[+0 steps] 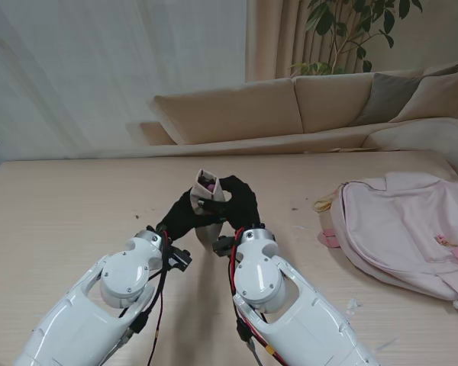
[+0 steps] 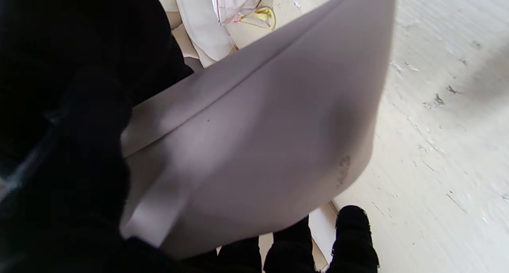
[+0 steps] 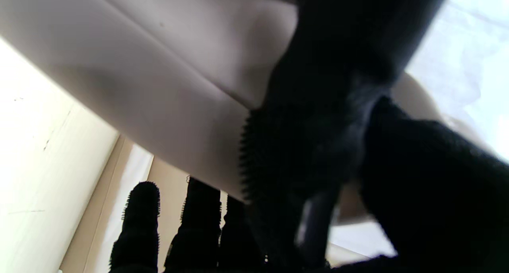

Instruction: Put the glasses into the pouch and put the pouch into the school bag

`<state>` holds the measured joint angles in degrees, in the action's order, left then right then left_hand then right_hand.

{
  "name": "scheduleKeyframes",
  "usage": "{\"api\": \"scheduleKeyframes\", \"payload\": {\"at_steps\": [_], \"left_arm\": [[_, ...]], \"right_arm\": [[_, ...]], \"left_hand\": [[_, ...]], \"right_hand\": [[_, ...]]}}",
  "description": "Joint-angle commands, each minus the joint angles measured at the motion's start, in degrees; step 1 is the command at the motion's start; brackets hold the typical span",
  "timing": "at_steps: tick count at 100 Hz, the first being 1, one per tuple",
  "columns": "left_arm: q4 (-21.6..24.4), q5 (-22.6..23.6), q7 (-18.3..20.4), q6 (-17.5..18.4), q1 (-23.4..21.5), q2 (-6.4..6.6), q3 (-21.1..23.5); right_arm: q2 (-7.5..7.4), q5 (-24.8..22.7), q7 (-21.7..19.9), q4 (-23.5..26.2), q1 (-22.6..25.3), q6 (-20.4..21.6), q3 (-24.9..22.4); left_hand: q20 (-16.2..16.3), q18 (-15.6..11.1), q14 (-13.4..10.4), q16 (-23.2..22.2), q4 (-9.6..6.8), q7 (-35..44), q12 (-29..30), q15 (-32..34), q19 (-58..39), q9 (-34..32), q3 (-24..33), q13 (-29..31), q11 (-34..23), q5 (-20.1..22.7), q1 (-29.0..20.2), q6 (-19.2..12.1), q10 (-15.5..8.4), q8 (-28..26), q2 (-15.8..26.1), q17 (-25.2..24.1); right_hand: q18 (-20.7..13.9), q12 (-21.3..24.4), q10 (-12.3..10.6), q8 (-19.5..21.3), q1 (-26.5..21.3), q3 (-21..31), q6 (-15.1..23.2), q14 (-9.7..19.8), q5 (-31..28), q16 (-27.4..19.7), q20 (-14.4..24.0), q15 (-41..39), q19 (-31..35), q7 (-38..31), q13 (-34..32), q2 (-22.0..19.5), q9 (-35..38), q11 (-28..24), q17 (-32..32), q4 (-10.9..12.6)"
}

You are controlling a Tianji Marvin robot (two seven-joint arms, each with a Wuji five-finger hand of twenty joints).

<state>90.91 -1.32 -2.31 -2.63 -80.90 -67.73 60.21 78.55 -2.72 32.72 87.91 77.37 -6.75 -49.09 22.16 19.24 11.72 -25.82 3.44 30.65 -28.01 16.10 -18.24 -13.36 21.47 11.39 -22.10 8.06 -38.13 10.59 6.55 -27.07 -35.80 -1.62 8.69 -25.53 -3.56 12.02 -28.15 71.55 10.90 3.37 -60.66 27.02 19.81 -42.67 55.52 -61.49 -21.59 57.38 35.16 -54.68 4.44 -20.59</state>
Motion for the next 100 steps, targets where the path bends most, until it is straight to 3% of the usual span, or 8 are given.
{"api": "scheduleKeyframes", "payload": {"at_steps": [1,26,42,52,57,60,80,100], "left_arm": [[0.24,-0.11,0.60,0.53,0.05,-1.22,-0.53],[-0.06,-1.69,-1.87,-0.17,0.45,-2.19,-1.15],[0.54,-3.14,-3.02,-1.61,0.21,-2.66,-0.73],[0.94,-3.64,-4.21,-2.06,-0.26,-2.94,-0.09],[1.06,-3.09,-4.91,-2.11,-0.52,-3.00,0.22],[1.20,-2.72,-5.10,-2.13,-0.70,-2.97,0.45],[2.63,-0.58,-6.23,-2.45,-2.47,-2.74,2.14],[3.74,1.58,-5.11,-2.18,-4.05,-1.93,4.07]], "right_arm": [[0.54,-0.47,-0.87,-0.12,0.18,-0.07,0.48],[0.11,-1.94,-1.44,-0.16,0.11,-0.25,0.37],[-0.48,-2.76,-2.66,0.26,0.03,-0.43,0.06],[-1.35,-3.80,-4.60,0.67,0.08,-0.44,-0.39],[-1.90,-4.64,-5.88,0.81,0.09,-0.60,-0.62],[-2.32,-4.90,-6.97,1.09,0.19,-0.80,-0.86],[-4.51,-6.74,-11.56,2.66,1.35,-1.55,-3.45],[-7.87,-14.56,-15.91,3.69,4.06,0.05,-9.39]], "left_hand": [[0.37,-0.18,-0.88,-1.66,-0.88,8.31,-1.97,2.39,-3.11,-3.24,1.95,2.25,-3.11,1.67,-0.60,-5.71,-2.18,-5.42,-1.48,-0.28],[-0.74,1.27,0.17,-5.89,-2.21,20.18,-8.14,11.41,-14.11,-23.60,13.78,15.64,-11.39,16.57,-4.88,-11.76,-4.40,-15.88,1.95,0.60],[-0.85,2.12,1.96,-8.44,-0.90,27.88,-23.20,17.05,-23.02,-37.59,3.74,22.81,-7.55,23.96,-16.54,-16.06,-3.19,-15.87,8.64,3.13],[0.66,2.08,2.97,-9.27,-0.30,27.42,-24.27,18.53,-26.14,-37.62,1.56,22.41,-7.83,24.51,-17.98,-15.24,-1.93,-15.87,12.00,3.82],[0.98,2.16,3.33,-9.46,-0.21,27.21,-24.25,19.00,-26.83,-37.95,0.97,22.82,-8.16,24.95,-18.30,-14.84,-1.57,-15.83,12.82,4.20],[1.24,2.08,3.36,-9.67,-0.03,26.88,-24.34,19.47,-27.30,-37.99,0.47,22.83,-8.51,25.04,-18.59,-15.06,-1.60,-16.05,13.27,4.00],[0.78,2.05,3.42,-10.25,0.30,26.61,-25.58,20.41,-26.36,-37.43,-1.85,22.52,-9.24,23.75,-20.38,-15.09,-1.68,-19.26,15.70,2.52],[0.97,1.00,3.42,-10.53,0.14,26.35,-26.62,20.54,-26.90,-36.90,-2.54,21.69,-9.05,23.15,-21.04,-14.41,-1.48,-20.75,16.11,2.74]], "right_hand": [[-2.47,-0.73,-3.10,-1.12,-2.66,5.13,9.71,2.84,-4.91,-0.42,0.38,-0.07,-0.95,-2.52,-0.27,0.54,-1.78,0.25,0.44,-1.05],[-1.71,-0.67,-1.37,-5.08,-2.09,6.28,7.92,1.84,-4.46,-0.40,2.48,-0.25,0.55,-2.89,-1.27,2.54,-1.37,0.34,0.16,-1.88],[-1.22,-0.66,2.08,-4.26,-1.31,6.53,5.91,0.83,1.71,-0.59,2.38,0.14,2.54,-0.19,-1.50,2.66,-3.21,0.45,0.21,-2.25],[-1.29,-0.63,3.47,3.74,1.96,6.58,3.53,0.78,12.00,-0.84,0.63,0.65,1.46,6.74,0.01,1.85,-8.20,-0.20,0.37,-1.73],[-1.35,-0.11,3.89,12.97,5.83,7.35,0.72,0.69,16.33,-1.16,0.58,1.21,0.07,13.78,1.19,-0.86,-10.97,0.28,0.52,7.69],[-1.55,0.07,3.95,14.55,7.32,6.86,-0.45,0.82,21.35,-1.45,0.04,1.85,-1.96,14.53,2.26,-1.15,-13.36,0.69,0.71,8.89],[-2.77,1.64,3.83,7.40,10.94,3.80,-3.63,1.29,40.81,-2.89,6.77,4.30,-14.06,11.65,6.21,-3.70,-21.07,1.85,1.69,8.74],[-2.87,2.25,4.67,5.86,10.86,1.44,-4.70,0.77,43.56,-3.39,13.91,5.18,-19.05,12.61,6.66,-6.35,-22.00,3.06,2.20,8.96]]}}
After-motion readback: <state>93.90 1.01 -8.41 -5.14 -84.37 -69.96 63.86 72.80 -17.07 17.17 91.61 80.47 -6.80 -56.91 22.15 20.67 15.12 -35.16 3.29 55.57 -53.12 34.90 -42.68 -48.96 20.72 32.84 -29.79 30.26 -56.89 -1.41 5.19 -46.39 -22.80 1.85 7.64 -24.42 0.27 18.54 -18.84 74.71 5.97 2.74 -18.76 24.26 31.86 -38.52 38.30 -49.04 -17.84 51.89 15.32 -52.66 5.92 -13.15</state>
